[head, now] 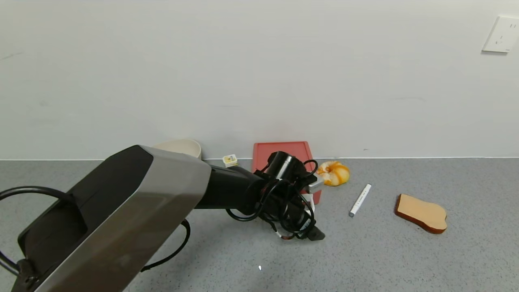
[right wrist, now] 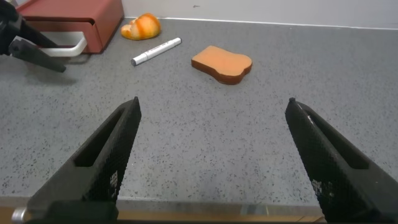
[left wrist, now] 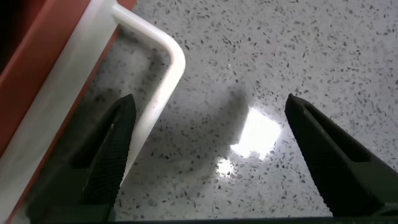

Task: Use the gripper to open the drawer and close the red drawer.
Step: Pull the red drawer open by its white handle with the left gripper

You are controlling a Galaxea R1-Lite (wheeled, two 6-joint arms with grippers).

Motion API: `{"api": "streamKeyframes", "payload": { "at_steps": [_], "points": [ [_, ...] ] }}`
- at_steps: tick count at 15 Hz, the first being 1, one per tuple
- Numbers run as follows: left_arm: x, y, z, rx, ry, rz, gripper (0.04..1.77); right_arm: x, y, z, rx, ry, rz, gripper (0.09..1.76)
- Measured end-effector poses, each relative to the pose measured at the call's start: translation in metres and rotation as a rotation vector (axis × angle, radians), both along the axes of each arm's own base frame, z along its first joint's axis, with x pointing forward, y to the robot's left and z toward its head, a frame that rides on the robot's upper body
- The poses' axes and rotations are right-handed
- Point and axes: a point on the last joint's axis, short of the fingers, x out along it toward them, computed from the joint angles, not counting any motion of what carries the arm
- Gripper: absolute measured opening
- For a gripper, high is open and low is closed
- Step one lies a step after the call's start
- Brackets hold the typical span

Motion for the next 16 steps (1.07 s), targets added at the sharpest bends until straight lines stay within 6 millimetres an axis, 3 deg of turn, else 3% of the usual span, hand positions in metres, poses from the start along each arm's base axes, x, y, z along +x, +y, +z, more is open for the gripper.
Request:
{"api": "streamKeyframes", "payload": {
  "at_steps": [16],
  "points": [
    [-0.035,-0.005,-0.008,0.022,0.066,0.043,1.72,0.0,0.0,0.0,-0.001,0.0,0.0,1.71]
  ]
}}
